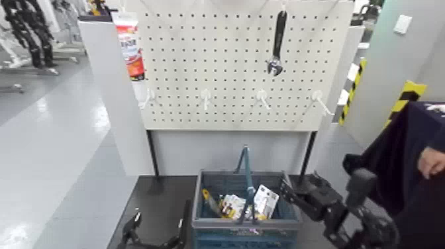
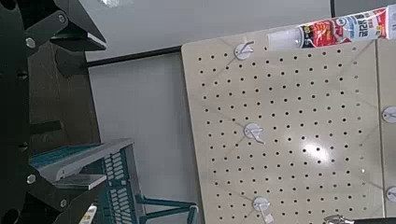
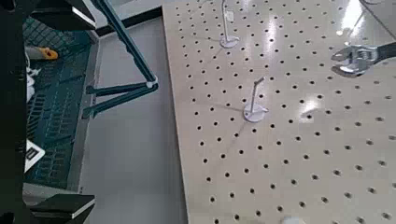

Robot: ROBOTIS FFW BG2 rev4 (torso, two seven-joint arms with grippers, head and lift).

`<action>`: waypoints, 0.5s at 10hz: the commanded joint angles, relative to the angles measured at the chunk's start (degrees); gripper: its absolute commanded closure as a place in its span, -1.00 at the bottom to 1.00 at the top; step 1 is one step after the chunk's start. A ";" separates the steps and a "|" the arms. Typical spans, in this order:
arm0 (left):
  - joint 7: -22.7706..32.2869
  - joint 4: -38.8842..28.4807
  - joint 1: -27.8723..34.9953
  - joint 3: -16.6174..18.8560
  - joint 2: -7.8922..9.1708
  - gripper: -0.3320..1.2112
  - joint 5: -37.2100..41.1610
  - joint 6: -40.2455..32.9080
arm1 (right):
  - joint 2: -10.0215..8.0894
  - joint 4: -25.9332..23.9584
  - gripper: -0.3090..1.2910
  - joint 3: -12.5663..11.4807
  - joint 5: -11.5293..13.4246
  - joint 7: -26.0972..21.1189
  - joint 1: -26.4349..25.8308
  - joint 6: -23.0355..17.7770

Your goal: Put the yellow pliers into the crate.

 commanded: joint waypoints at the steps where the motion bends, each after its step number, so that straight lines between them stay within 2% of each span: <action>1: 0.09 -0.27 0.57 0.53 0.00 -0.20 0.00 -0.05 | 2.06 -5.86 -0.61 0.10 2.52 -1.95 9.47 -6.10; 3: 0.17 -0.45 1.01 0.88 -0.09 -0.20 0.09 -0.05 | 3.56 -10.87 -0.61 0.45 5.95 -7.75 17.47 -11.19; 5: 0.09 -0.54 1.36 1.41 -0.71 -0.20 0.09 0.04 | 4.61 -13.77 -0.61 1.68 6.04 -14.07 23.88 -13.39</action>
